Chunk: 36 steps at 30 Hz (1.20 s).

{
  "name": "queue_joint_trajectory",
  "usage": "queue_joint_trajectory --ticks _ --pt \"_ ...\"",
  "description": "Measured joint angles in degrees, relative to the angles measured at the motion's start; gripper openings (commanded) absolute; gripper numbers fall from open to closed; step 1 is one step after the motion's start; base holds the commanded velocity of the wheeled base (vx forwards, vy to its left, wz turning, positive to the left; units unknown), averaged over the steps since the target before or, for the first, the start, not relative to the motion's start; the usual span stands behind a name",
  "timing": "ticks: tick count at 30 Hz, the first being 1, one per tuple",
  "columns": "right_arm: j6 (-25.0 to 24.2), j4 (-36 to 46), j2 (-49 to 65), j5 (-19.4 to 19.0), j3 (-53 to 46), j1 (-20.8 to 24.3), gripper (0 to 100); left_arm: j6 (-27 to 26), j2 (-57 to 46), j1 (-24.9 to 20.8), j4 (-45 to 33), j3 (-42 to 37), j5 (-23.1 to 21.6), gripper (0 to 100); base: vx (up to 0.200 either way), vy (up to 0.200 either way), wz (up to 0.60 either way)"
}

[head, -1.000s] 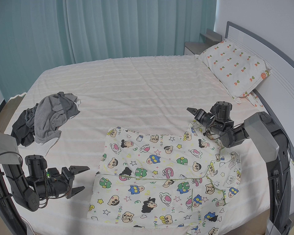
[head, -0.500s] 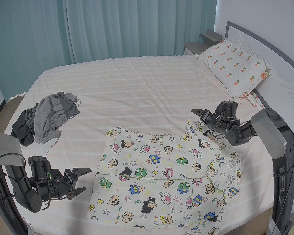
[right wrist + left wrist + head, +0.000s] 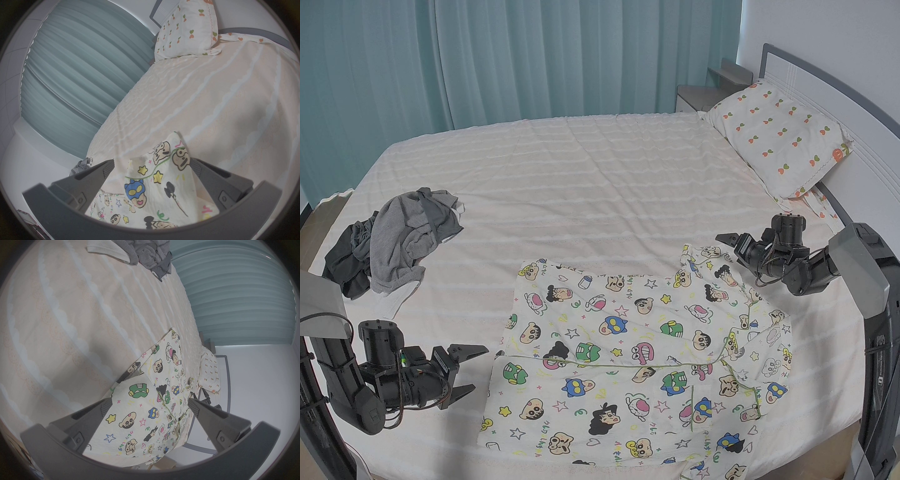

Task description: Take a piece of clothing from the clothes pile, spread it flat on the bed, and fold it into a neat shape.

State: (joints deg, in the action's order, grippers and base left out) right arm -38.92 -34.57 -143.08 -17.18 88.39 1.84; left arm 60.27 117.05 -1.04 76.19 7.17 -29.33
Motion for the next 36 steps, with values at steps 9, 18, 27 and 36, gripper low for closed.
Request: queue_joint_trajectory --ticks 9,18,27,36 --pt "0.09 1.22 -3.54 -0.23 4.5 -0.83 100 0.09 -0.13 0.02 0.01 -0.43 -0.01 100 0.0 0.0 0.0" --pt "0.09 2.23 -5.73 -0.55 6.56 -0.28 0 0.18 -0.16 0.0 0.41 -0.59 -0.01 100 0.0 0.0 0.0" --pt "-0.02 1.6 -6.91 0.02 8.07 -0.13 0 0.18 -0.22 0.0 0.45 -0.59 0.0 100 0.0 0.0 0.0" --pt "-0.13 -1.96 -7.03 0.24 9.37 -1.57 0 0.16 -0.22 -0.01 0.45 -0.59 0.02 100 0.0 0.0 0.0"
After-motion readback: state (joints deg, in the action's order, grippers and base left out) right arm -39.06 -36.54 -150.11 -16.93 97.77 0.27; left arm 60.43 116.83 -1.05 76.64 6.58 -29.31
